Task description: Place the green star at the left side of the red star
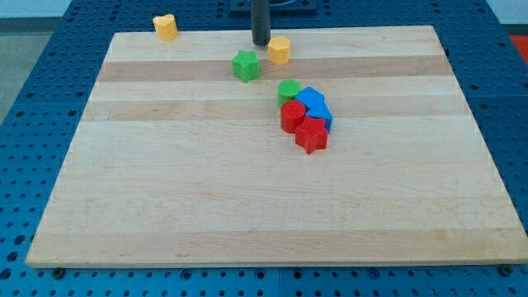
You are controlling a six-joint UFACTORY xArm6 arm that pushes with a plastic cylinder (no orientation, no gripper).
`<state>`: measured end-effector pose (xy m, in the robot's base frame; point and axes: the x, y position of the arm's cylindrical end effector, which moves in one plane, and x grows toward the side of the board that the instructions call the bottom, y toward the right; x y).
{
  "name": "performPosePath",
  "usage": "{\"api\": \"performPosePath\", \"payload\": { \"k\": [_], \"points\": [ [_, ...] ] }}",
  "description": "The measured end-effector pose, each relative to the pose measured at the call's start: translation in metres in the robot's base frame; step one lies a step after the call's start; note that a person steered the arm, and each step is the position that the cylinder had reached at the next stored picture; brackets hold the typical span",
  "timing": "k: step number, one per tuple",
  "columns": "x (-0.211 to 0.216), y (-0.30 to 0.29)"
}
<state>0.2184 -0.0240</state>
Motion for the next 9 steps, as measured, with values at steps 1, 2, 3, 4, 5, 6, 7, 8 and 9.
{"api": "performPosePath", "payload": {
  "k": [1, 2, 3, 4, 5, 6, 7, 8, 9],
  "points": [
    [0.024, 0.000],
    [0.048, -0.003],
    [0.068, -0.009],
    [0.096, -0.014],
    [0.098, -0.014],
    [0.066, -0.014],
    [0.051, -0.024],
    [0.056, -0.038],
    [0.076, -0.038]
  ]
}}
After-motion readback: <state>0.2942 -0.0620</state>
